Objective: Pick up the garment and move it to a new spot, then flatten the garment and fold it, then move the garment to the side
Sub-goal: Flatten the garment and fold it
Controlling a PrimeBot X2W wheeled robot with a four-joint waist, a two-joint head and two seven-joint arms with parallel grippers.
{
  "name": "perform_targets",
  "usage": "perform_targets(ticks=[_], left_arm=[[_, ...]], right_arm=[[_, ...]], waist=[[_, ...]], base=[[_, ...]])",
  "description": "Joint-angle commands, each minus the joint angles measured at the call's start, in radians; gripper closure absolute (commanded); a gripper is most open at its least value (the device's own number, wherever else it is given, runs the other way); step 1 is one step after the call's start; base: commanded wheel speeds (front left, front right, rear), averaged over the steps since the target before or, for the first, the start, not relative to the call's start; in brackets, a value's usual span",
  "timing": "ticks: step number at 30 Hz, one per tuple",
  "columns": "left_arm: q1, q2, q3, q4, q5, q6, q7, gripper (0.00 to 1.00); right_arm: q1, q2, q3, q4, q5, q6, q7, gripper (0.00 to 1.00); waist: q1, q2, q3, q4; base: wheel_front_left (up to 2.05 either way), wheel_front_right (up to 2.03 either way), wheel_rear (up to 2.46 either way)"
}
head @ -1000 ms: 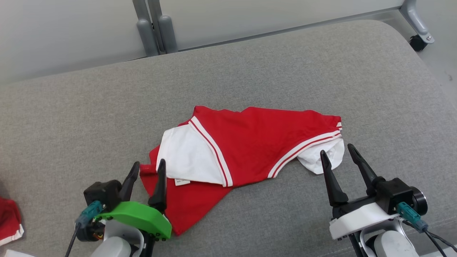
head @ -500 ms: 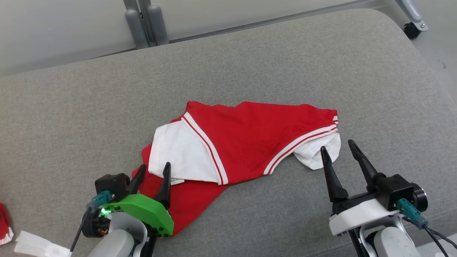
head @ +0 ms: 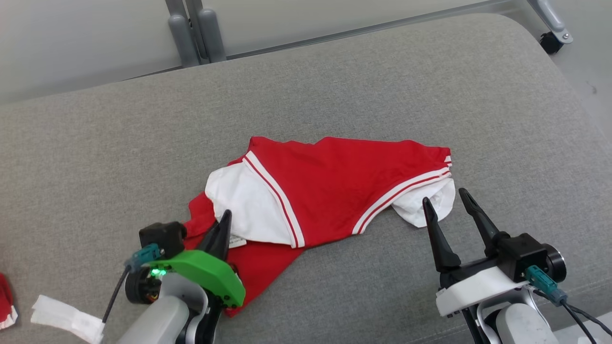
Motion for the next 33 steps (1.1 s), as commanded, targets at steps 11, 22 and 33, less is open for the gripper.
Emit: perform_targets(ticks=[11, 22, 33], left_arm=[[-0.35, -0.019, 0.093, -0.047, -0.087, -0.026, 0.162, 1.0], [-0.698, -0.009, 0.264, 0.317, -0.097, 0.004, 0.044, 0.0], [-0.623, -0.076, 0.194, 0.454, -0.014, -0.112, -0.088, 0.0]], right_arm=[[-0.07, 0.013, 0.045, -0.01, 0.026, -0.001, -0.003, 0.0], [-0.081, 0.02, 0.075, -0.011, 0.123, -0.001, -0.003, 0.0], [-0.091, 0.018, 0.014, -0.029, 0.087, -0.001, -0.003, 0.0]], waist=[[0.0, 0.0, 0.092, -0.127], [0.0, 0.0, 0.216, -0.312], [0.0, 0.0, 0.193, -0.212]], base=[[0.0, 0.0, 0.0], [0.0, 0.0, 0.0], [0.0, 0.0, 0.0]])
